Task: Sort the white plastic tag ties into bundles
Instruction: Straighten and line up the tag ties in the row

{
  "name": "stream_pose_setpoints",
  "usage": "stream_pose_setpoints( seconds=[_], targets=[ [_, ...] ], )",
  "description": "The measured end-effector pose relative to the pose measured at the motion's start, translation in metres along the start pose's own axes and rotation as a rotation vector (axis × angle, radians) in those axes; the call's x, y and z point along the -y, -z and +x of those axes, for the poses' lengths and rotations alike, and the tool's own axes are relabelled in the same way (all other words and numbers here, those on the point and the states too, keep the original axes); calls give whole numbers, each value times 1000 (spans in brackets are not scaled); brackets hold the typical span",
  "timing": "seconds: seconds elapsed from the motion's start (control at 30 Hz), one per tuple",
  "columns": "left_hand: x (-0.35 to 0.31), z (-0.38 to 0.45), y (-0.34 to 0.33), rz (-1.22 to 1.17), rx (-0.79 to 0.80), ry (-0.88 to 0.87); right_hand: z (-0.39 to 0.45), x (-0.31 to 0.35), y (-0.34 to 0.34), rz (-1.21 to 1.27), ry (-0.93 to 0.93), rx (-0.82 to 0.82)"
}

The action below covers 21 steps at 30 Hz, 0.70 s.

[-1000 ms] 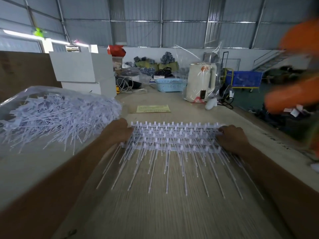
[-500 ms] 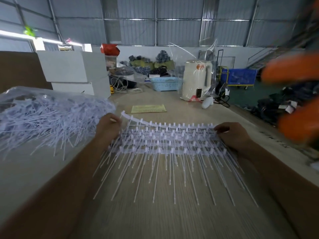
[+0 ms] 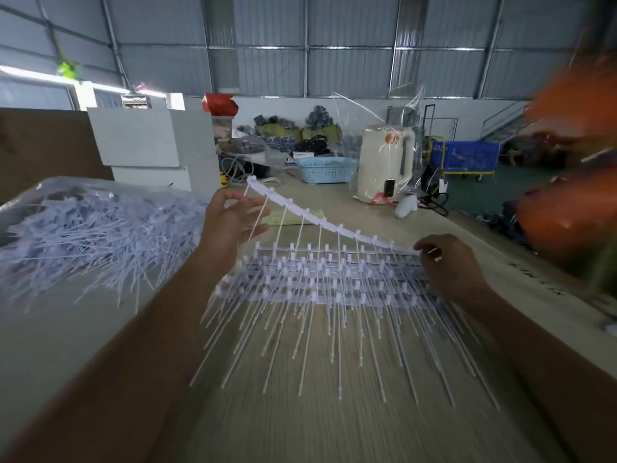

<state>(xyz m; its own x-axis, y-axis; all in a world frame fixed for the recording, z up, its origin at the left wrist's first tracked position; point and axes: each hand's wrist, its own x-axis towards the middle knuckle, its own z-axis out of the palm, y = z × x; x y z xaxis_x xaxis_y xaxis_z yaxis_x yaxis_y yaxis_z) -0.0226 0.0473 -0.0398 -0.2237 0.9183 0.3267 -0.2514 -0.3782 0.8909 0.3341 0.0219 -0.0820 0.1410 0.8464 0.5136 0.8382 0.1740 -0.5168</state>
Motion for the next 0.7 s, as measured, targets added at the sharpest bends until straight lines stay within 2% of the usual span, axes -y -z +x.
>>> stream_pose_setpoints(
  seconds=[0.07, 0.13, 0.2, 0.3, 0.37, 0.43, 0.53, 0.6, 0.7],
  targets=[
    [-10, -3, -13, -99, 66, 25, -3, 12, 1, 50, 87, -72],
    [-21, -6, -26, -89, 134, 16, -8, 29, 2, 202, 109, -57],
    [-34, -12, -39, -8, 237, 13, -16, 51, 4, 490, 76, 37],
    [-52, -27, -61, 156, 495, 20, -29, 86, 13, 949, 38, 260],
    [-62, -40, -81, 363, 670, -33, -34, 105, 19, 1140, 17, 362],
    [-68, -54, -99, 572, 837, -111, -37, 118, 25, 1231, 19, 339],
    [-70, -66, -114, 730, 1010, -172, -38, 122, 36, 1262, -59, 121],
    [-72, -68, -115, 693, 964, -205, -37, 117, 43, 1213, -96, 44],
    [-75, -59, -105, 463, 701, -148, -33, 115, 51, 1271, -129, 46]
  ],
)
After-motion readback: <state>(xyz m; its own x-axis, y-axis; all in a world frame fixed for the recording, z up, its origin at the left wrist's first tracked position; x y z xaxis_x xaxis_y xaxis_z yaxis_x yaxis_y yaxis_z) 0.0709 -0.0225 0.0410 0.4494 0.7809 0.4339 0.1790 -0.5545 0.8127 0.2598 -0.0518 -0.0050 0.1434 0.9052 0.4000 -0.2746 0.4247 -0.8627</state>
